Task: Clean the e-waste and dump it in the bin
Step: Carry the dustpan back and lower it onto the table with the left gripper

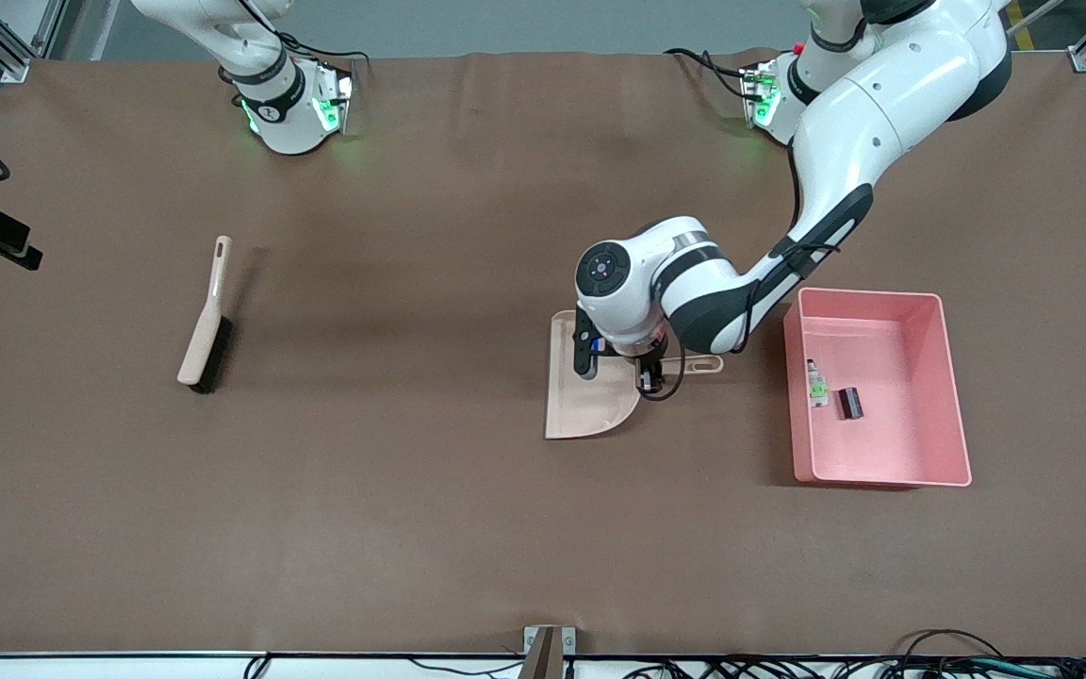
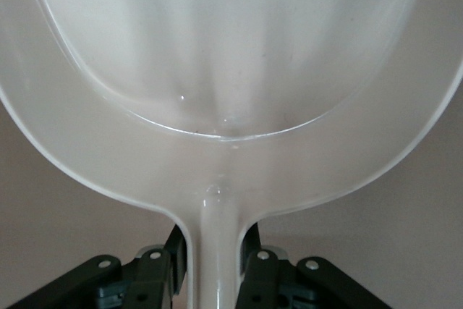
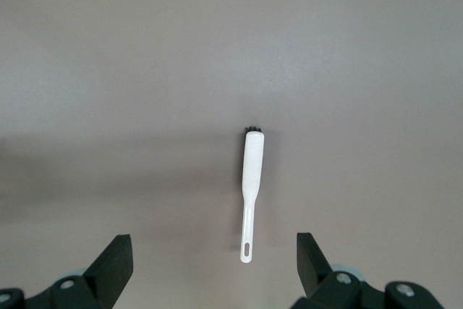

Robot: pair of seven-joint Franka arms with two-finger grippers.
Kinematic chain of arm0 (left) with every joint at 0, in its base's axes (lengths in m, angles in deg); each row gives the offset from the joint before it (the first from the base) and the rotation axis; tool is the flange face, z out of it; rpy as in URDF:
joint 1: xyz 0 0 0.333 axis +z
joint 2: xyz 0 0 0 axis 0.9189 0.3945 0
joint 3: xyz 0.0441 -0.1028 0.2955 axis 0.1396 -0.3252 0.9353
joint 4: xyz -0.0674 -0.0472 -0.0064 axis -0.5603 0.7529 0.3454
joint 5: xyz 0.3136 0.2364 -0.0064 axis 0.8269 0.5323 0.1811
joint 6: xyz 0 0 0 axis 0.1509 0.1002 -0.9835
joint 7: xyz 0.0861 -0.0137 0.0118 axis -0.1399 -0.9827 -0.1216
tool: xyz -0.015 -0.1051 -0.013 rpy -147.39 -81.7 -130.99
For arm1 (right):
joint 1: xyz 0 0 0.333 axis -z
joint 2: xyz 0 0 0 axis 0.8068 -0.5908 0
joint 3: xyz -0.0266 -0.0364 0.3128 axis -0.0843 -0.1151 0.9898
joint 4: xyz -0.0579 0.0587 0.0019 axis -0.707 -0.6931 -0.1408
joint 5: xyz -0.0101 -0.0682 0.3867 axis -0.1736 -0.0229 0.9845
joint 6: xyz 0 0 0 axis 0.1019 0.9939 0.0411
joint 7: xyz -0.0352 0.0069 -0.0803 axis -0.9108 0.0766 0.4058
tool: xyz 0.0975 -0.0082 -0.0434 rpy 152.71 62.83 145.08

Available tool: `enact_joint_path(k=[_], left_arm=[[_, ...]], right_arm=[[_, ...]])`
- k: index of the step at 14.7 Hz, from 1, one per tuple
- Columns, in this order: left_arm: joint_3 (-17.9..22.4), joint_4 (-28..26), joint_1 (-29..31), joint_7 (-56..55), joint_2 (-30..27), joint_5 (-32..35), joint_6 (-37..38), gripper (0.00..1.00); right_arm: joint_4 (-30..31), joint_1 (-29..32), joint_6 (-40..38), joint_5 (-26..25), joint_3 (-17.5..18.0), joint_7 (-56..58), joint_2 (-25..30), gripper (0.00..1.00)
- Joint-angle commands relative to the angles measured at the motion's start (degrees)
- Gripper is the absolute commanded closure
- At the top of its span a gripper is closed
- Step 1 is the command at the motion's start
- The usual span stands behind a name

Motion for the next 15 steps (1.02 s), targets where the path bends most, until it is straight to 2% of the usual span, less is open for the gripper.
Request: enact_joint_path(k=[1, 5, 8, 10, 12, 13, 15], left_arm=[[0.16, 1.15, -0.67, -0.72, 0.36, -0.99, 0.01, 0.94], [0.42, 0.88, -0.76, -2.39, 0.36, -3.01, 0.62, 0.94], [0.6, 0.97, -1.11, -2.39, 0.36, -2.75, 0.62, 0.9], [1.13, 1.06, -1.11, -2.3, 0.27, -2.57, 0.62, 0.72], [1.13, 1.06, -1.11, -2.3, 0.18, -2.57, 0.62, 0.29], [1.13, 1.06, -1.11, -1.95, 0.01, -2.74, 0.62, 0.01], [1.13, 1.23, -1.02, -1.95, -0.26, -2.75, 0.62, 0.0]], right_arm=[[-0.7, -0.32, -0.83, -1.12, -0.01, 0.01, -0.23, 0.0], [-0.53, -1.54, -0.74, -1.12, -0.01, -0.69, -0.23, 0.0], [-0.53, -2.25, -0.83, -1.12, -0.01, -0.87, -0.14, 0.0], [-0.53, -2.34, -1.26, -1.12, -0.01, -0.87, -0.14, 0.0], [-0.53, -2.17, -1.62, -1.12, -0.01, -0.78, -0.14, 0.0], [-0.53, -2.08, -1.36, -1.12, -0.01, -0.78, -0.31, 0.0], [-0.53, -2.08, -1.26, -1.12, -0.01, -0.78, -0.23, 0.0]])
